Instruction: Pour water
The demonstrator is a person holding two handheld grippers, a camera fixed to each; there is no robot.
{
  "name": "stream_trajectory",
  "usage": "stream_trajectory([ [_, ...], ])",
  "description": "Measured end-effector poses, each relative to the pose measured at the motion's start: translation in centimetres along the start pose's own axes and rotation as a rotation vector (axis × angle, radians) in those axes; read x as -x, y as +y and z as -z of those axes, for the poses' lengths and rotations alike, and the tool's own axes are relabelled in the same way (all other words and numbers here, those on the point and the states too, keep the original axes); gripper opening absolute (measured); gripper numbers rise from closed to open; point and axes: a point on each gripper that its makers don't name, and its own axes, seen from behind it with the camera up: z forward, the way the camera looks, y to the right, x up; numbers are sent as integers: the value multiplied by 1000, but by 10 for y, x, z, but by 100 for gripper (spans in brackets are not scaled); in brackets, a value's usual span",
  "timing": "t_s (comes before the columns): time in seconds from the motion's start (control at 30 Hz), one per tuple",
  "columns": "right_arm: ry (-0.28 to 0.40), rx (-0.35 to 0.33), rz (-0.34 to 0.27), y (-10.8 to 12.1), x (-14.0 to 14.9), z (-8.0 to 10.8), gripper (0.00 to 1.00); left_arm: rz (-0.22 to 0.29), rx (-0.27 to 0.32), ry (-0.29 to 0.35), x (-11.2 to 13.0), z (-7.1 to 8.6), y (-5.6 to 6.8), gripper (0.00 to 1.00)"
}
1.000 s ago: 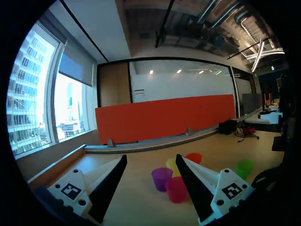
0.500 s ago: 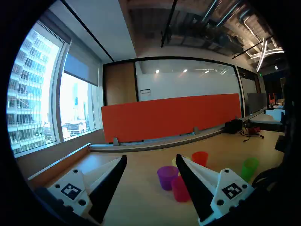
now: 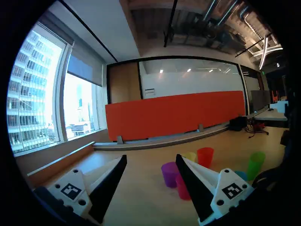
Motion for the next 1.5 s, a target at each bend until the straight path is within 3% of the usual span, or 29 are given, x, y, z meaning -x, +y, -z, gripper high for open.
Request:
stream_trajectory([
  [0.5, 13, 2, 29, -10, -13, 7, 99, 53, -1, 4, 30, -5, 1, 96],
  [0.8, 9, 13, 31, -10, -16, 8, 99, 85, -4, 12, 39, -6, -5, 97],
  [1.5, 15, 16, 39, -15, -27, 9, 99, 115, 10, -31, 60, -15, -11, 96],
])
